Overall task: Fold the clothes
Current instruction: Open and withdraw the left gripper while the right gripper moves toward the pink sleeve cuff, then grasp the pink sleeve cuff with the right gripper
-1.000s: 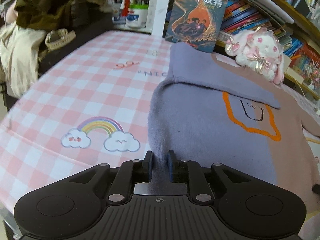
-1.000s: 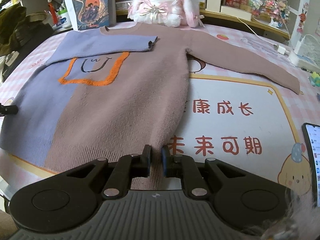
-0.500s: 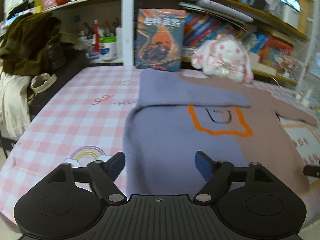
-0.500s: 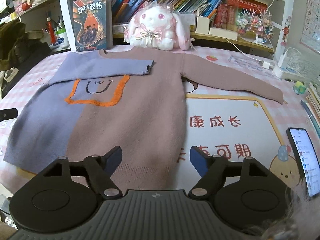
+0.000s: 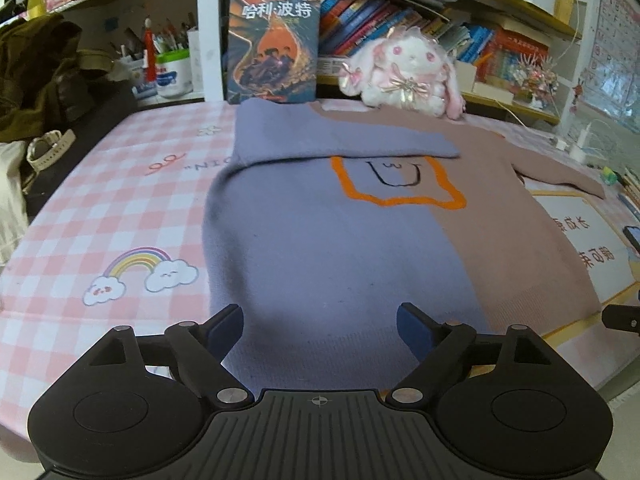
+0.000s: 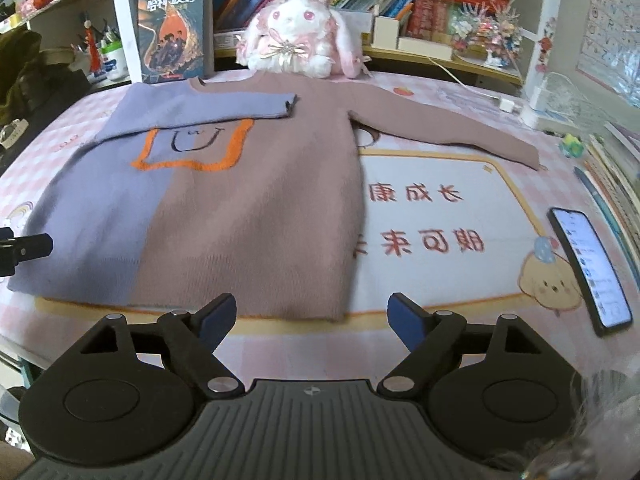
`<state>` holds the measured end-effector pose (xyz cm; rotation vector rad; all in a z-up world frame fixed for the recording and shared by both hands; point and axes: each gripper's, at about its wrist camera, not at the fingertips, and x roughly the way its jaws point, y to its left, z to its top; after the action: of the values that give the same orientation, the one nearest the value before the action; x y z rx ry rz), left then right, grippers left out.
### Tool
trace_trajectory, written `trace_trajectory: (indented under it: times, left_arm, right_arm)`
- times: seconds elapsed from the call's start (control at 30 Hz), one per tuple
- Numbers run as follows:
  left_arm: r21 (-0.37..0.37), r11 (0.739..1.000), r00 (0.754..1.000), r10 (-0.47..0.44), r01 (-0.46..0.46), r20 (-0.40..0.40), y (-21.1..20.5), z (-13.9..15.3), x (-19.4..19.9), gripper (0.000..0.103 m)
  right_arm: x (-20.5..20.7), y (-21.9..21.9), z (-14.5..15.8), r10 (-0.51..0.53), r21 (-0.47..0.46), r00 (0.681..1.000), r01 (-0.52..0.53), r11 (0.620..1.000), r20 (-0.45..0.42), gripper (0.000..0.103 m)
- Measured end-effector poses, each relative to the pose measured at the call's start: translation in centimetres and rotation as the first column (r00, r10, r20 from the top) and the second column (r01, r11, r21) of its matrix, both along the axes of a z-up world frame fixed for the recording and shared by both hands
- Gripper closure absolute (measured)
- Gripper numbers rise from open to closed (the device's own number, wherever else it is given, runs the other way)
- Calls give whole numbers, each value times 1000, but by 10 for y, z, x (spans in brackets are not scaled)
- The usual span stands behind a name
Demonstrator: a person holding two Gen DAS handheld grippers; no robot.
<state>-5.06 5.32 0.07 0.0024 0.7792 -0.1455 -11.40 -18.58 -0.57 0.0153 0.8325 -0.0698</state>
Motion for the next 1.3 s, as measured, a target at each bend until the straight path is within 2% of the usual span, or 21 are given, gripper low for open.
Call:
trace_trajectory:
  times: [0.17,0.37,0.67,0.93,1.07,1.3]
  left_arm:
    - [-5,1000,1000,-28,28,4,-10,0,2,12]
    - [3,1000,999,-31,31,13,-23,2,7,12]
    - [42,997,998,63,-64,17,-61,6,26,11]
    - [70,985,988,156,-156,10,-117,5,41,11]
    - [85,970,974,227,-227,11,-136,2,41,11]
    - [134,916,926,373,-377,55,-153,1,27,11]
  right_arm:
    - [-9,-5,1,-28,-14,1000,28,1000,0,18]
    - [-6,-15,2,-24,-11,1000,24,1000,14,18]
    - [26,-48,-1,58,14,997,-59,998,47,18]
    - [77,-116,4,117,70,992,-120,990,53,17]
    - [106,-155,4,112,100,993,-116,988,49,17]
    - [161,-215,7,17,104,999,-20,994,35,18]
